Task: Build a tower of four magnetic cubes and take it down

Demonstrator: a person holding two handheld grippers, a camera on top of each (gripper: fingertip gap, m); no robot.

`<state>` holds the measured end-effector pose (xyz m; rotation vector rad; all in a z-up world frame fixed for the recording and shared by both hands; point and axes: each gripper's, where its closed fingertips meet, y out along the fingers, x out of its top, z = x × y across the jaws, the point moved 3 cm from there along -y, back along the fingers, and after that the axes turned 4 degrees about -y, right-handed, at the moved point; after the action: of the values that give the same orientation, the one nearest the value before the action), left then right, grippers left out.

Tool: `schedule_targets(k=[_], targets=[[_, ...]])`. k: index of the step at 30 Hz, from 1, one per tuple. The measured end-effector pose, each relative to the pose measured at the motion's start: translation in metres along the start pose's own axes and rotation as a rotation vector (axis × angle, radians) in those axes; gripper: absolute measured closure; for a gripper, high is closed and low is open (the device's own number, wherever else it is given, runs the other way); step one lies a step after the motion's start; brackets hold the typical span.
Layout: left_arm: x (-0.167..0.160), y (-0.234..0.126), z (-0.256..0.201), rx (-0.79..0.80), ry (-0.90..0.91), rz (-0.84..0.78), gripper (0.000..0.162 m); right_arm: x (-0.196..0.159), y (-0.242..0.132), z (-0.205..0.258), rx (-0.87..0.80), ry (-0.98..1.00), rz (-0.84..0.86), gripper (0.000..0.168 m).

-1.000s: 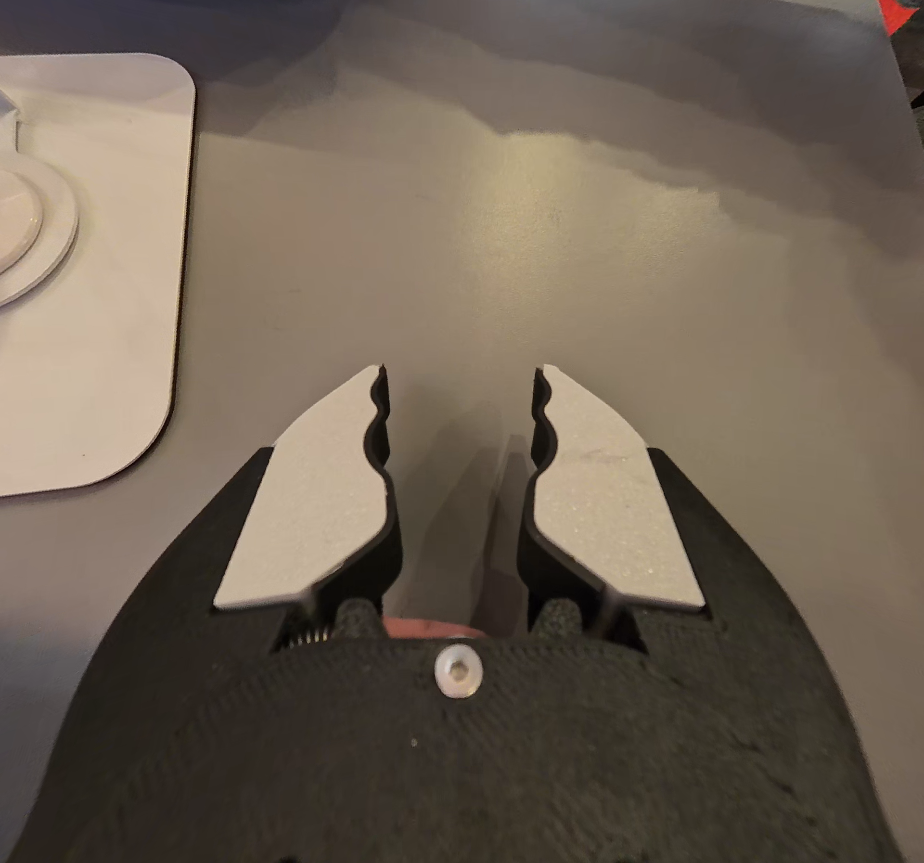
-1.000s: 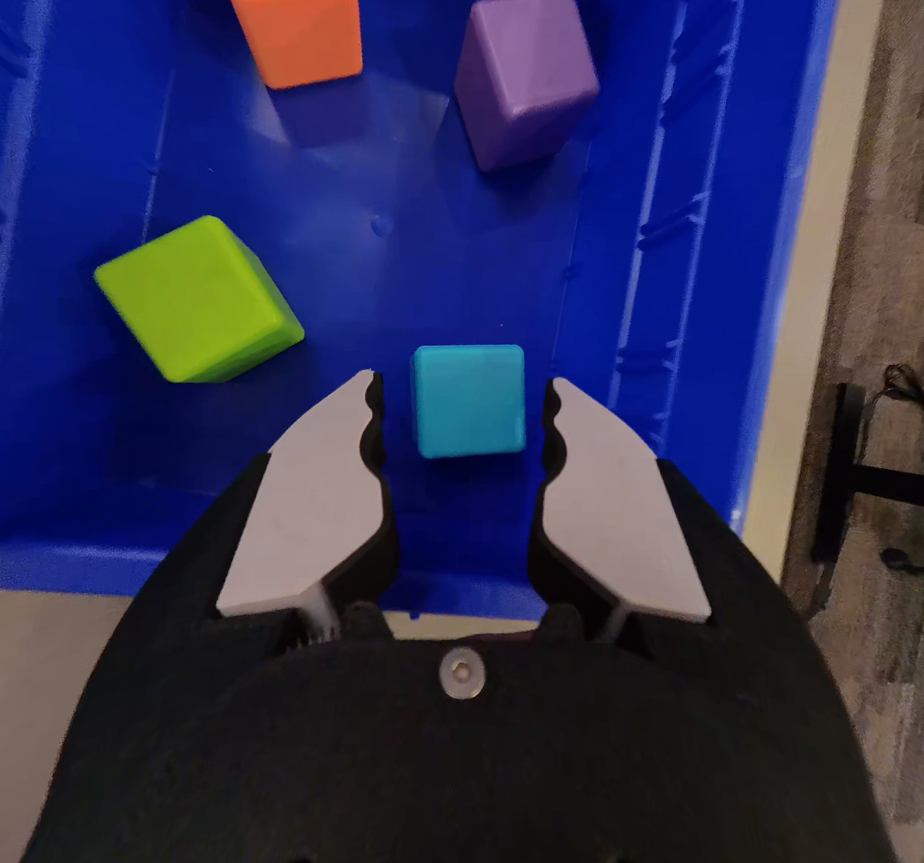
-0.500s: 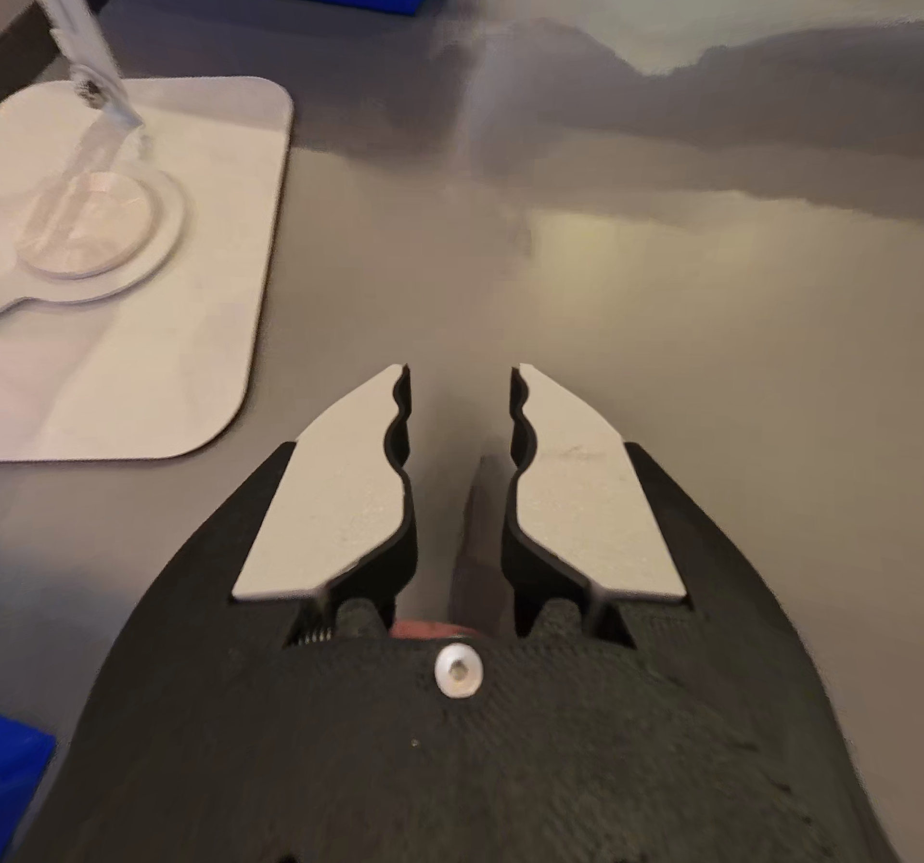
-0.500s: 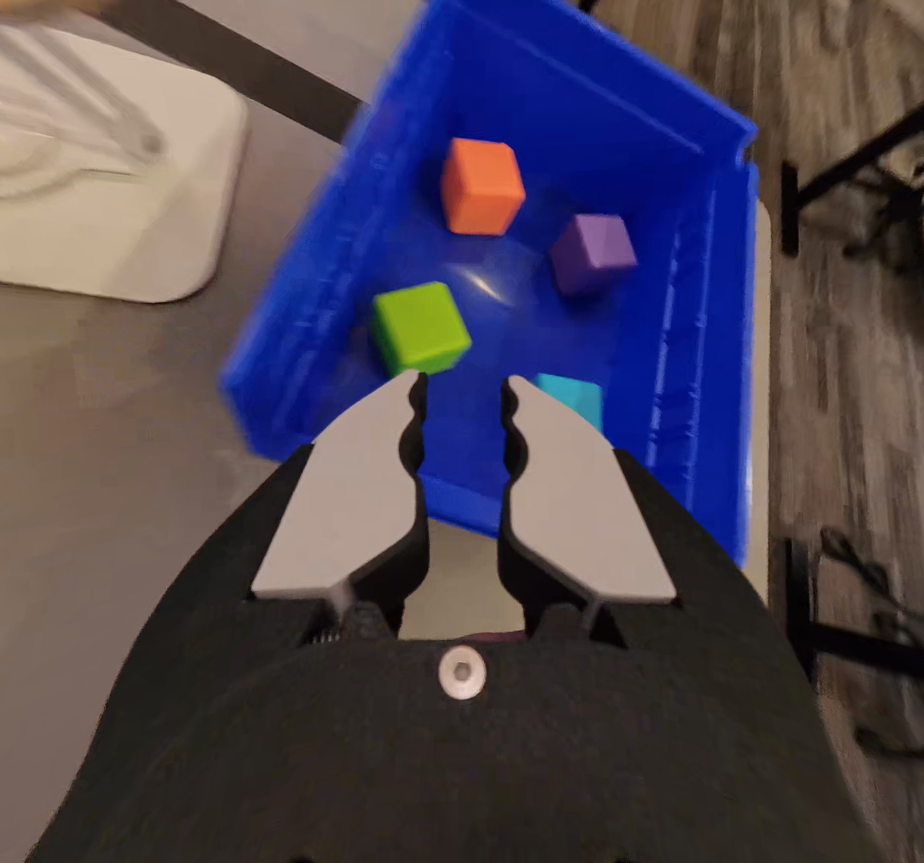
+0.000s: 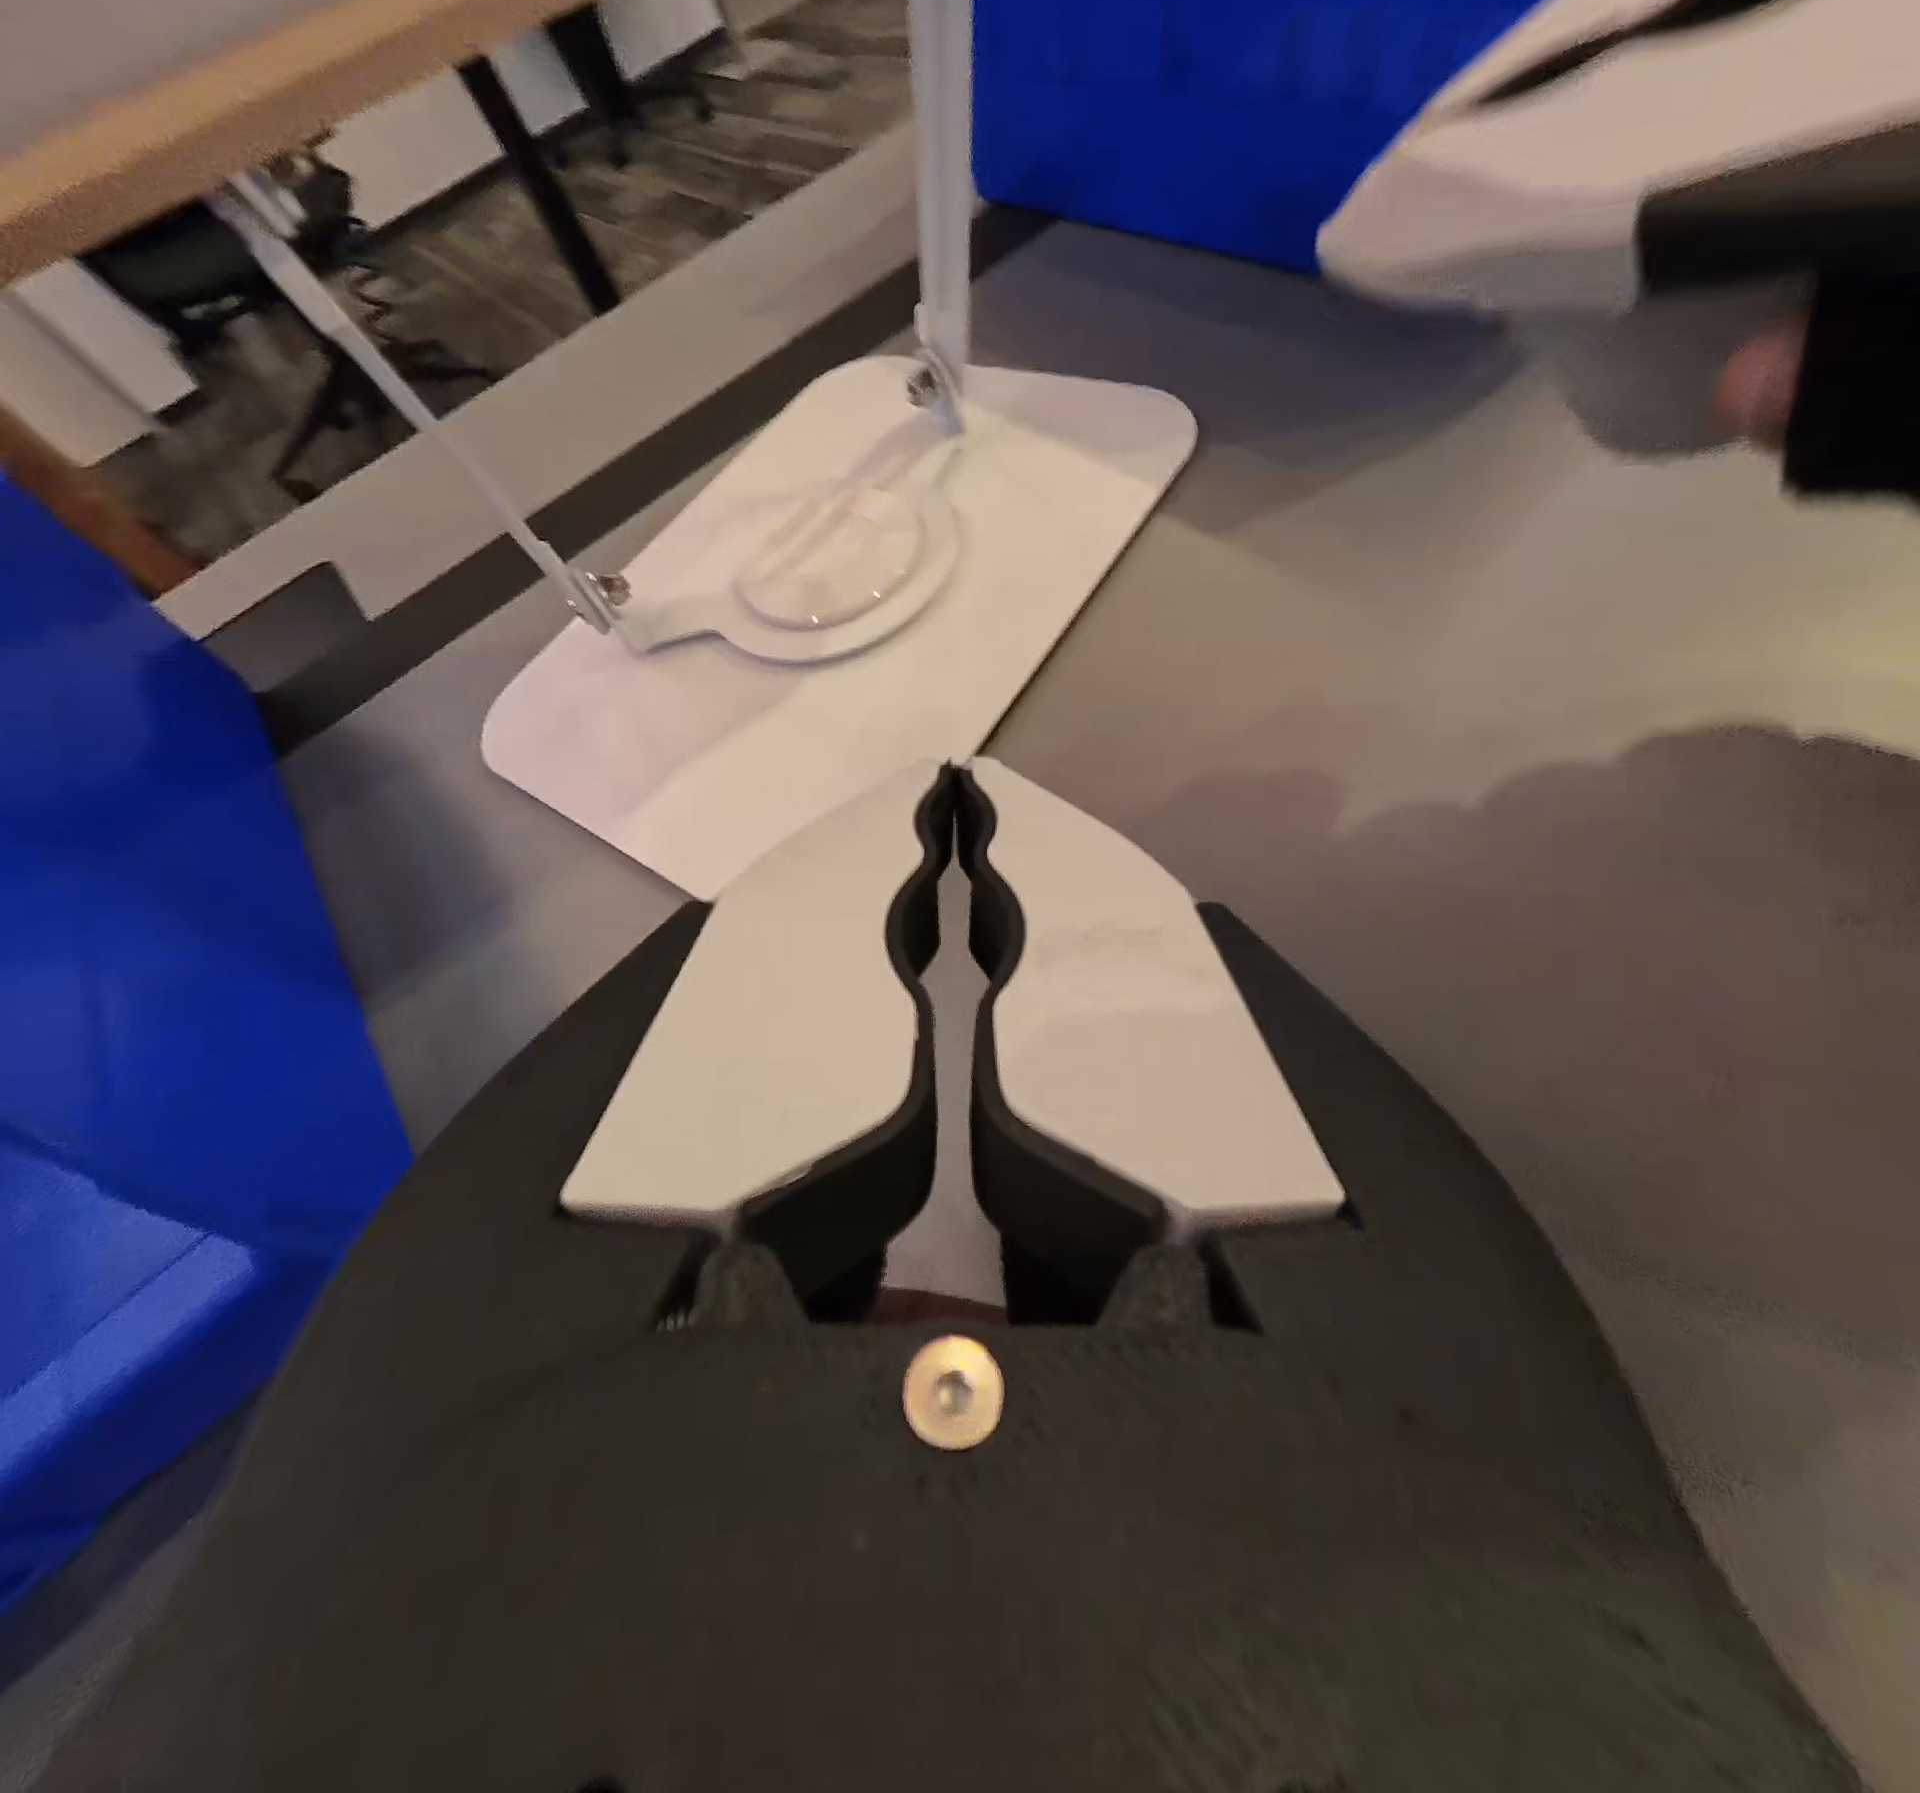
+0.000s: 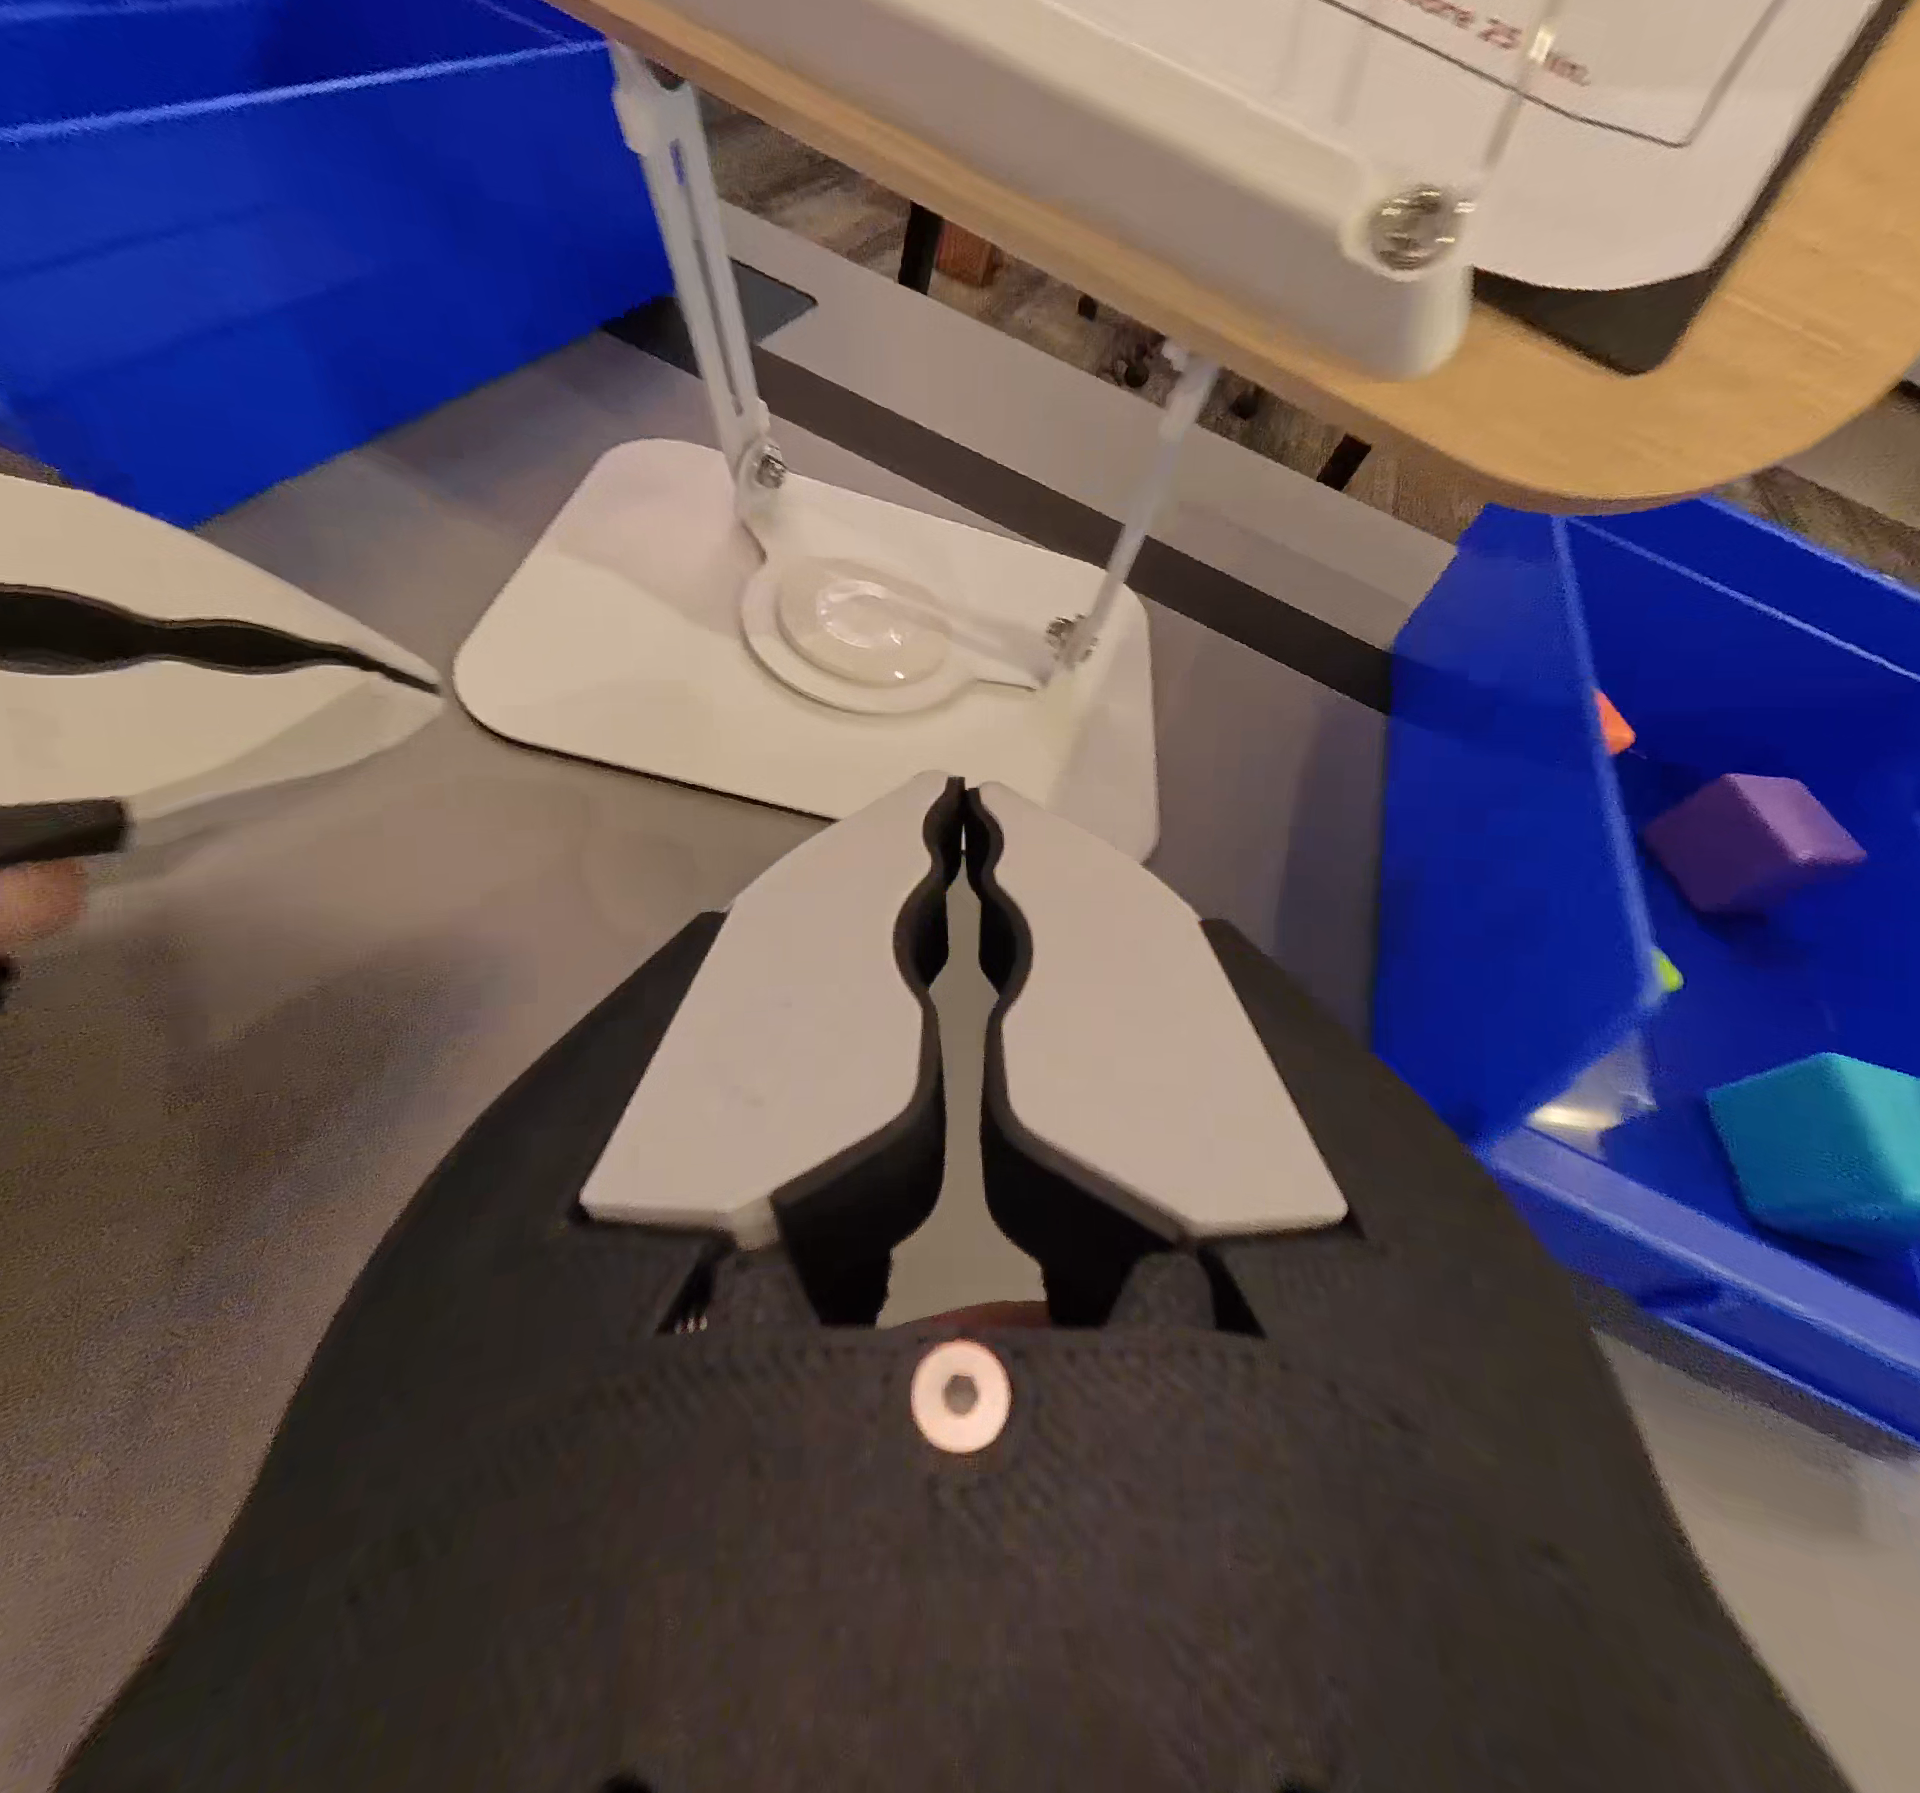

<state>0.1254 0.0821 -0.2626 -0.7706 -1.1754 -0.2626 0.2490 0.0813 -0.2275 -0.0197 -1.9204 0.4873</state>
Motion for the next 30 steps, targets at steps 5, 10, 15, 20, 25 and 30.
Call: schedule_targets(k=[5, 10, 15, 20, 25, 30], targets=[[0.01, 0.006, 0.004, 0.195, 0.007, -0.033, 0.162, -0.002, 0.014, 0.024, -0.046, 0.063, -0.049, 0.168], [0.016, 0.007, 0.009, 0.284, -0.078, -0.051, 0.162, 0.0, 0.02, 0.028, -0.111, 0.054, -0.067, 0.168], [0.018, 0.011, 0.008, 0.321, -0.083, -0.053, 0.162, 0.002, 0.024, 0.033, -0.127, 0.03, -0.077, 0.168], [0.02, 0.013, 0.009, 0.344, -0.071, -0.062, 0.162, 0.003, 0.025, 0.034, -0.141, -0.003, -0.088, 0.168], [0.018, 0.012, 0.014, 0.338, -0.096, -0.065, 0.162, 0.005, 0.026, 0.037, -0.113, -0.005, -0.096, 0.168], [0.018, 0.013, 0.014, 0.335, -0.089, -0.062, 0.162, 0.006, 0.027, 0.043, -0.101, -0.035, -0.094, 0.168]])
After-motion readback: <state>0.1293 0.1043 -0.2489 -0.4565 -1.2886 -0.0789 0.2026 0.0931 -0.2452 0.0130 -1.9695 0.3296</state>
